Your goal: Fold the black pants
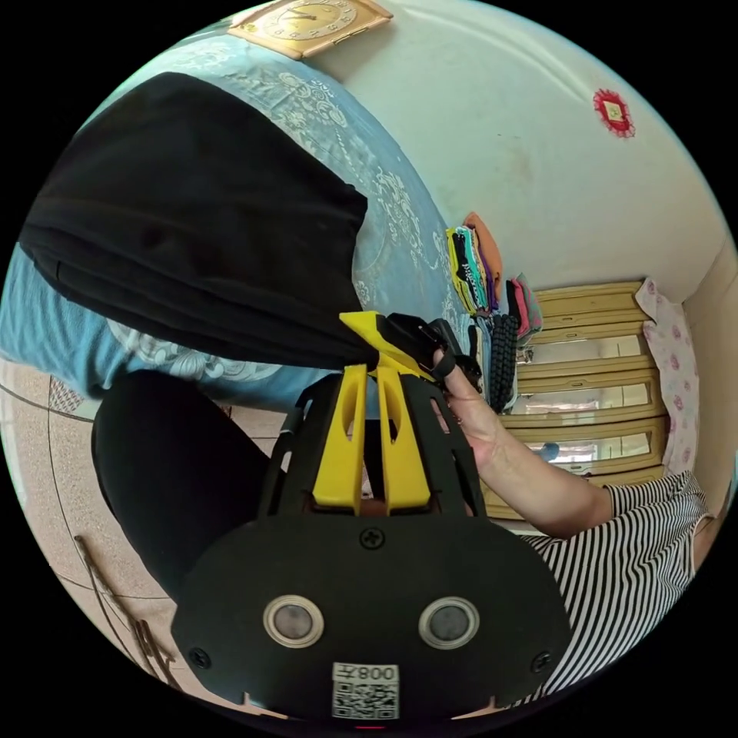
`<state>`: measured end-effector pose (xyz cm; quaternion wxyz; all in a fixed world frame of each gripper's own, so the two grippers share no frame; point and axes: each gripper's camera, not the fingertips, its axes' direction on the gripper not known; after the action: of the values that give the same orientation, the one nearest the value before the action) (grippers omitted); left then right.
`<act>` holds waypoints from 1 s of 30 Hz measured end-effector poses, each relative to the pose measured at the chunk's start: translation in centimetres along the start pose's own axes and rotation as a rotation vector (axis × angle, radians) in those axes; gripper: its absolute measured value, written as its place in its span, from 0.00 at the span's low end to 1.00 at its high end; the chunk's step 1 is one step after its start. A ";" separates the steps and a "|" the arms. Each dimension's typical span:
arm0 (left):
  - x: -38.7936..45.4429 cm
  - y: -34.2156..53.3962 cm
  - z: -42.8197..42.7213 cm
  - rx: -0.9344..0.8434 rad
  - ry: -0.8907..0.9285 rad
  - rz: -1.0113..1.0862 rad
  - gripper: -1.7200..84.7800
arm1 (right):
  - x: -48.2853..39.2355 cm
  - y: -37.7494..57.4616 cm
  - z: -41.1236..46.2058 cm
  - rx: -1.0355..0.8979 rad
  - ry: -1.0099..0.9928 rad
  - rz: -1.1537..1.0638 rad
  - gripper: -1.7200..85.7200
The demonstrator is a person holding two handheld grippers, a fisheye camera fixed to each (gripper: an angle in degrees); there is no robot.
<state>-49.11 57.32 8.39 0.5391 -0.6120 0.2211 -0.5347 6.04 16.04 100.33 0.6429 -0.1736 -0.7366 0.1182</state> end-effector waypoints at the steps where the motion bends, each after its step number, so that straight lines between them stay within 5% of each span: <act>1: -0.8 0.3 -1.0 0.021 0.004 -0.013 0.05 | -0.3 0.1 0.2 0.001 0.000 -0.003 0.09; 19: -20.1 5.3 -15.2 0.652 0.516 -0.522 0.18 | -8.5 -0.1 4.1 -0.034 -0.022 -0.113 0.07; 30: -23.9 4.2 -18.4 0.720 0.583 -0.567 0.19 | -11.4 1.1 5.8 -0.031 -0.009 -0.127 0.06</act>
<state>-72.18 68.42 -8.16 0.4656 -0.2506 -0.0091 -0.8487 1.70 12.73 88.71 0.6431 -0.1358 -0.7508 0.0664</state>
